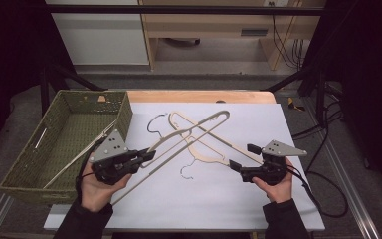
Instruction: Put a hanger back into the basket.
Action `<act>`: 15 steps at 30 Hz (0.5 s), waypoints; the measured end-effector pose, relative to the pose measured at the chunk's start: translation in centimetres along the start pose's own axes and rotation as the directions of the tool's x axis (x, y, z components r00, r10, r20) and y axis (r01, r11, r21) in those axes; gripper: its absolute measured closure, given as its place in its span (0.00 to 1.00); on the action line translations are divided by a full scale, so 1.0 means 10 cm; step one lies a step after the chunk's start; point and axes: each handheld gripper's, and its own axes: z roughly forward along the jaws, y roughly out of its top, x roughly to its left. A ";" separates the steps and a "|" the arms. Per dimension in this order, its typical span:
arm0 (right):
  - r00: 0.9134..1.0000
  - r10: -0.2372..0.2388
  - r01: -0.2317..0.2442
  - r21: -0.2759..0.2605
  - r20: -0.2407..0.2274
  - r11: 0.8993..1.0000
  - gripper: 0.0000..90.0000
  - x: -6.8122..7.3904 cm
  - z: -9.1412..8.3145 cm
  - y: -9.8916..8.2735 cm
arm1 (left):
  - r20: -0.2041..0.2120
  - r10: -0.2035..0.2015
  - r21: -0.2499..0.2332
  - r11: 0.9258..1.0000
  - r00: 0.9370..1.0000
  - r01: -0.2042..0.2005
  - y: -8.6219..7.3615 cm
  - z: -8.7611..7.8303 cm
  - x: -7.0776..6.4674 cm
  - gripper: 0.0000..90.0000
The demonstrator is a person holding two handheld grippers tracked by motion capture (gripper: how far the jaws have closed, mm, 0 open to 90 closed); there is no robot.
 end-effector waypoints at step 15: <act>0.999 0.023 -0.023 -0.009 0.032 1.000 0.08 -0.05 -0.09 -0.02 | -0.147 0.018 -0.034 0.999 0.989 -0.023 0.34 -0.62 0.54 0.96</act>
